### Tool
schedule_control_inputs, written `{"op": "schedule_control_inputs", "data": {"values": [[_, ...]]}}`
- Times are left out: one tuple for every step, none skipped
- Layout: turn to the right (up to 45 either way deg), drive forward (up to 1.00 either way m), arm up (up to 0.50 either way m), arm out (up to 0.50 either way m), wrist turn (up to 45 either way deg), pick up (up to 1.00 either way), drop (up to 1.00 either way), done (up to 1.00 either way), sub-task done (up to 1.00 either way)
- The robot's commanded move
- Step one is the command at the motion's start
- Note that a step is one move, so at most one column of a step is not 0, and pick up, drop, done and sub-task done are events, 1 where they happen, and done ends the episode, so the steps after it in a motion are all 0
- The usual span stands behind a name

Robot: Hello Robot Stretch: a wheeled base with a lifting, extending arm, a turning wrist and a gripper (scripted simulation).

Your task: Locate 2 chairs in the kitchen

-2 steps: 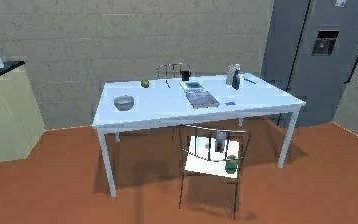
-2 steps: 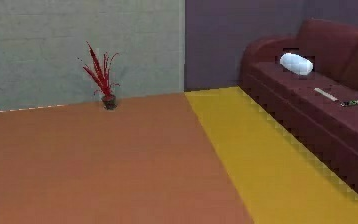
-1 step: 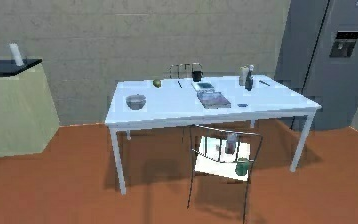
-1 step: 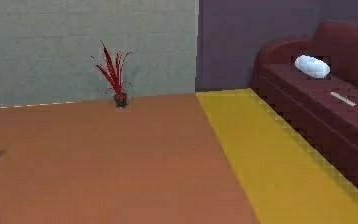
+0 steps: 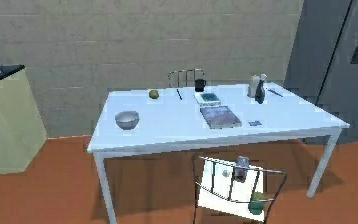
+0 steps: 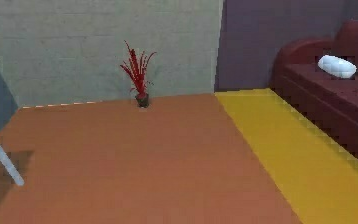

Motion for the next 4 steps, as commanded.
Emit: {"op": "schedule_control_inputs", "data": {"values": [[18.0, 0.00, 0.00, 0.00, 0.0, 0.00, 0.00, 0.00, 0.00], [0.0, 0.00, 0.00, 0.00, 0.0, 0.00, 0.00, 0.00, 1.00], [-45.0, 0.00, 0.00, 0.00, 0.0, 0.00, 0.00, 0.00, 0.00], [-15.0, 0.00, 0.00, 0.00, 0.0, 0.00, 0.00, 0.00, 0.00]]}}
